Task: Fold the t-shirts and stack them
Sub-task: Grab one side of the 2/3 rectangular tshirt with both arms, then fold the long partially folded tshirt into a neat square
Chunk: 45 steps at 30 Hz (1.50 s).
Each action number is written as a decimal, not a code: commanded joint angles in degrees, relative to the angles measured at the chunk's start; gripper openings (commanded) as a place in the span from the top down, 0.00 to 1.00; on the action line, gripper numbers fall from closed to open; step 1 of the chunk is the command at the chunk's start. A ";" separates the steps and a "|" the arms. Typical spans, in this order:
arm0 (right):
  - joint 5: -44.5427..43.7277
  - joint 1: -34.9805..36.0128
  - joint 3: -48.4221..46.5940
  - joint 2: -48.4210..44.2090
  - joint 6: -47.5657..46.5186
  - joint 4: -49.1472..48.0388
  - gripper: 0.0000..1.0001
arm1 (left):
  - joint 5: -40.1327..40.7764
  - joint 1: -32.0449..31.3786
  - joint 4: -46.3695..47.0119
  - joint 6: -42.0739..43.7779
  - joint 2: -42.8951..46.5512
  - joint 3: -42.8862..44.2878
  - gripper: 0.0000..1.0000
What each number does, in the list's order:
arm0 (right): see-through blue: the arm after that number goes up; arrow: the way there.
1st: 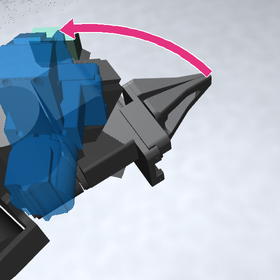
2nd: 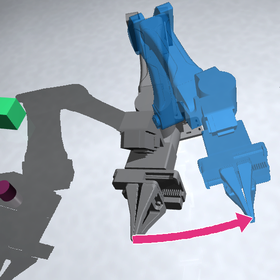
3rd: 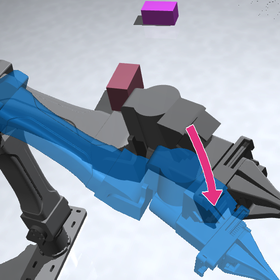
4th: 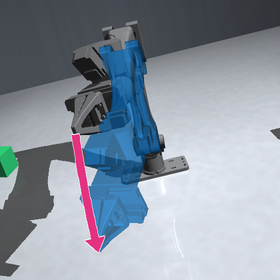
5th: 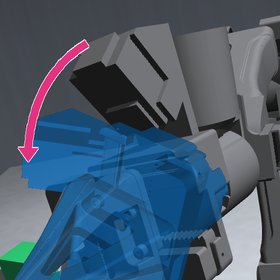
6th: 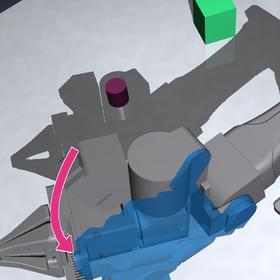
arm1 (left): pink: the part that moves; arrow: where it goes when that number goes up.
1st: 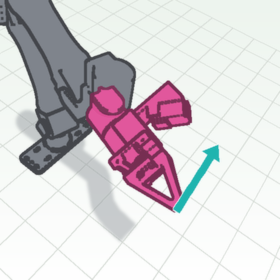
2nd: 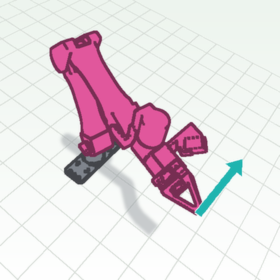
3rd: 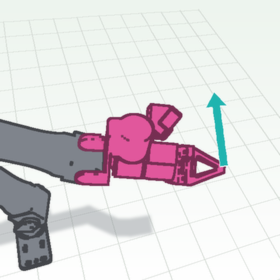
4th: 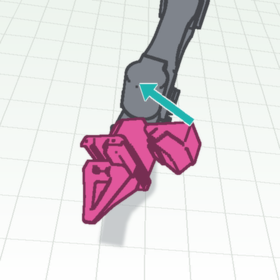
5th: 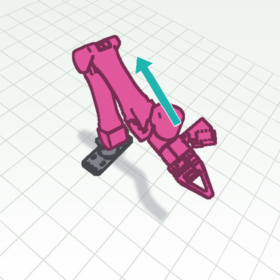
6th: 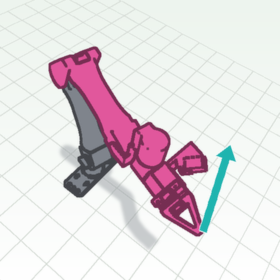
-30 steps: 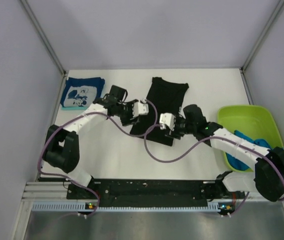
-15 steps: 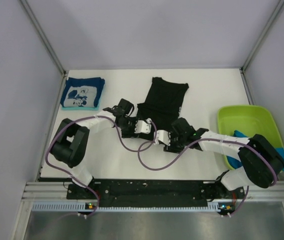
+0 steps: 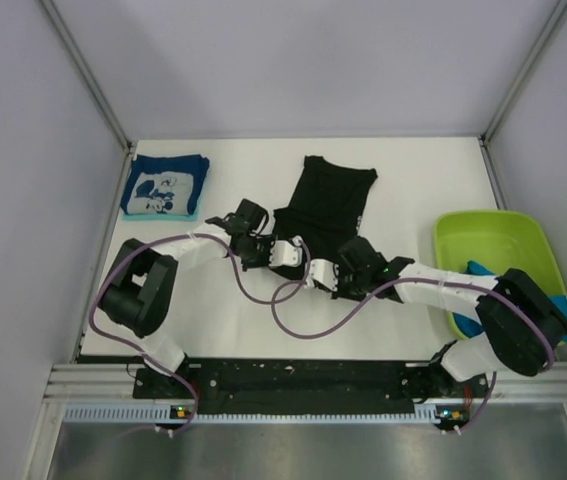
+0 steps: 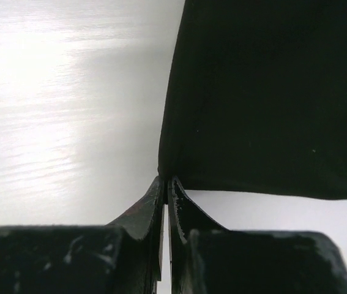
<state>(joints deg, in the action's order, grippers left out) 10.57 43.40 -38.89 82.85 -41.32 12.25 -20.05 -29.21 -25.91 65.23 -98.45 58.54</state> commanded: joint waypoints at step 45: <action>0.25 -23.53 -15.78 -7.97 21.10 26.33 1.00 | 8.18 -3.66 -24.19 -30.78 -18.07 49.81 1.00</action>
<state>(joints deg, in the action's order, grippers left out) 14.63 21.23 -54.02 72.44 -23.59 38.57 -15.53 -33.50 -50.09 35.88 -111.85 103.15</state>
